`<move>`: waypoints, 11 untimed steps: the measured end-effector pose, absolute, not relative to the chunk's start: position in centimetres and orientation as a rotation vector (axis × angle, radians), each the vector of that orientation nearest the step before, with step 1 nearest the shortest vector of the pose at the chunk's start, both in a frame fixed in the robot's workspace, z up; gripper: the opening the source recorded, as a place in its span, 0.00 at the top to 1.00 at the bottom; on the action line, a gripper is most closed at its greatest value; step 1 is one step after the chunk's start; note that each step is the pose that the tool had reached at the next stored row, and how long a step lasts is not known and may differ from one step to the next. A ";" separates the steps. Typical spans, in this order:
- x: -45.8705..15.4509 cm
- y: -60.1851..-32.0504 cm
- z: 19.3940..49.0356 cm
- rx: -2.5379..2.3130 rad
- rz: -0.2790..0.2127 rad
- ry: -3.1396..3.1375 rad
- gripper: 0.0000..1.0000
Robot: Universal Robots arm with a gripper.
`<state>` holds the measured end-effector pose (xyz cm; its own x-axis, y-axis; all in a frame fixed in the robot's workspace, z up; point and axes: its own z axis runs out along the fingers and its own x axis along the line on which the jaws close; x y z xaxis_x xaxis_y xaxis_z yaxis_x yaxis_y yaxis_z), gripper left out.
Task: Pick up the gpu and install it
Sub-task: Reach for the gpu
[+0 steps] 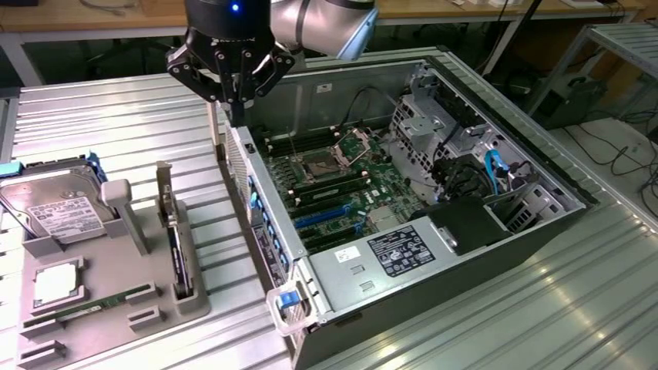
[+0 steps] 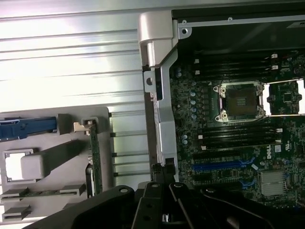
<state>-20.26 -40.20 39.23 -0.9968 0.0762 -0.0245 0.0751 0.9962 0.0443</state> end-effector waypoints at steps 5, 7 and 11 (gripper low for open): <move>-20.7 -40.2 39.2 0.118 0.068 3.112 0.89; -20.8 -40.2 39.2 0.118 0.068 3.112 0.89; -21.3 -40.3 39.2 0.118 0.068 3.112 0.89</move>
<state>-21.28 -40.26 39.19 -0.9968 0.0762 -0.0245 0.0751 0.9962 0.0444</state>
